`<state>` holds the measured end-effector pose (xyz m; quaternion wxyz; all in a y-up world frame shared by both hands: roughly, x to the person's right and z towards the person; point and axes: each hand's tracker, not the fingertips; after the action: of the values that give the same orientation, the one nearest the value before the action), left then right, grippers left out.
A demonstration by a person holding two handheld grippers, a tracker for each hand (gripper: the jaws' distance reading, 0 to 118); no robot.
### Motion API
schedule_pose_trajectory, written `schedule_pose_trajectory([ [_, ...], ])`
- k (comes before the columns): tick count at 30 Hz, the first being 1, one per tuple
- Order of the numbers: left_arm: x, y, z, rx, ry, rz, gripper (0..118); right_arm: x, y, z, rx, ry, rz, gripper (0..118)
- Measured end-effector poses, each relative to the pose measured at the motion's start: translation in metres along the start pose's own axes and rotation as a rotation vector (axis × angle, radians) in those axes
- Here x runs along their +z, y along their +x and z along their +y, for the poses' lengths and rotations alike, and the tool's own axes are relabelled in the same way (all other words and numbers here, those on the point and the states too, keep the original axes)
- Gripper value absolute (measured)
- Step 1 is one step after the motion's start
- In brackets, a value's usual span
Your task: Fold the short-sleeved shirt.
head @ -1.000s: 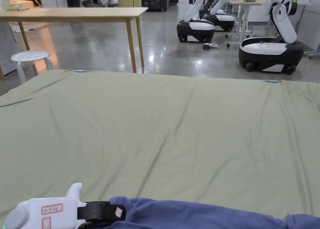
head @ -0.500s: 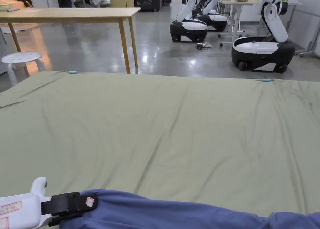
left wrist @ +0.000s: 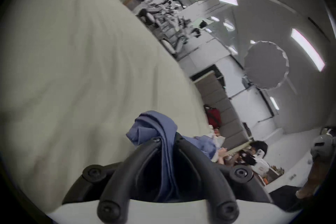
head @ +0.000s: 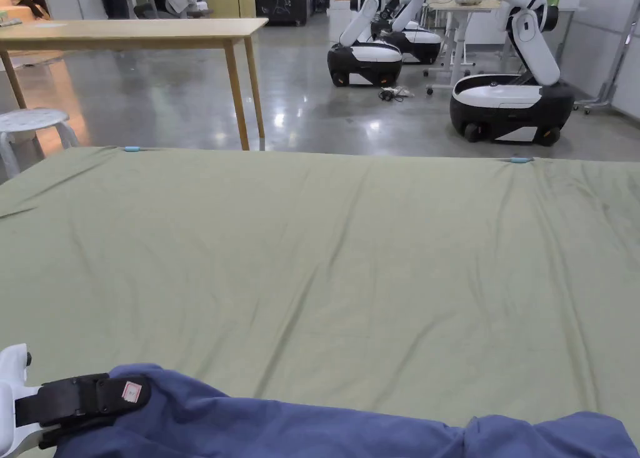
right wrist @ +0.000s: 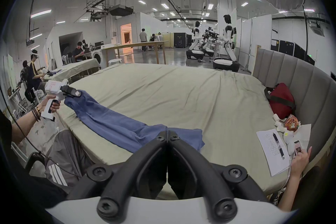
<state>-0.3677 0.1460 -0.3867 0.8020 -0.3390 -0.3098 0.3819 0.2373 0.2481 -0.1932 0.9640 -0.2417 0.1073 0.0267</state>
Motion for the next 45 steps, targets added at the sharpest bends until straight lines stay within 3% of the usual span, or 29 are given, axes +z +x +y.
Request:
schedule_pose_trajectory([
  [2, -0.008, 0.026, 0.001, -0.073, -0.019, -0.053, 6, -0.001, -0.001, 0.0, 0.0, 0.0, 0.001, 0],
  [9, -0.091, 0.094, -0.023, -0.069, -0.093, -0.127, 6, 0.001, 0.003, -0.004, -0.003, 0.009, 0.017, 0],
  [16, -0.196, 0.066, -0.063, -0.002, -0.253, 0.003, 6, 0.012, 0.013, -0.012, -0.016, 0.016, 0.012, 0],
  [19, -0.224, 0.052, -0.082, -0.018, -0.312, 0.088, 6, 0.018, 0.019, -0.014, -0.021, 0.022, 0.001, 0],
  [22, -0.232, 0.047, -0.093, 0.018, -0.317, 0.072, 8, 0.023, 0.023, -0.016, -0.025, 0.024, -0.011, 0],
  [23, -0.23, 0.046, -0.091, 0.028, -0.308, 0.051, 12, 0.025, 0.025, -0.017, -0.026, 0.024, -0.015, 0],
  [24, -0.228, 0.045, -0.089, 0.046, -0.299, 0.025, 29, 0.025, 0.027, -0.019, -0.028, 0.024, -0.018, 0],
  [27, -0.221, 0.059, -0.082, 0.092, -0.307, -0.108, 105, 0.025, 0.031, -0.022, -0.032, 0.017, -0.025, 0],
  [28, -0.215, 0.067, -0.079, 0.063, -0.304, -0.096, 111, 0.023, 0.031, -0.024, -0.032, 0.014, -0.027, 0],
  [31, -0.194, 0.093, -0.064, -0.045, -0.25, -0.092, 111, 0.021, 0.032, -0.027, -0.034, 0.01, -0.024, 0],
  [33, -0.175, 0.1, -0.057, -0.05, -0.224, -0.1, 110, 0.019, 0.029, -0.027, -0.035, 0.01, -0.013, 0],
  [35, -0.154, 0.109, -0.054, -0.068, -0.177, -0.155, 100, 0.017, 0.028, -0.028, -0.032, 0.011, -0.005, 0],
  [36, -0.143, 0.11, -0.055, -0.087, -0.156, -0.173, 79, 0.017, 0.026, -0.027, -0.032, 0.011, 0.001, 0],
  [37, -0.131, 0.111, -0.057, -0.124, -0.135, -0.166, 50, 0.016, 0.025, -0.028, -0.032, 0.013, 0.005, 0],
  [38, -0.119, 0.114, -0.063, -0.169, -0.11, -0.145, 13, 0.016, 0.025, -0.028, -0.032, 0.014, 0.01, 0],
  [39, -0.111, 0.114, -0.067, -0.216, -0.104, -0.122, 0, 0.015, 0.025, -0.028, -0.031, 0.016, 0.013, 0],
  [45, -0.084, 0.096, -0.086, -0.171, -0.143, -0.12, 0, 0.011, 0.024, -0.026, -0.039, 0.032, 0.036, 0],
])
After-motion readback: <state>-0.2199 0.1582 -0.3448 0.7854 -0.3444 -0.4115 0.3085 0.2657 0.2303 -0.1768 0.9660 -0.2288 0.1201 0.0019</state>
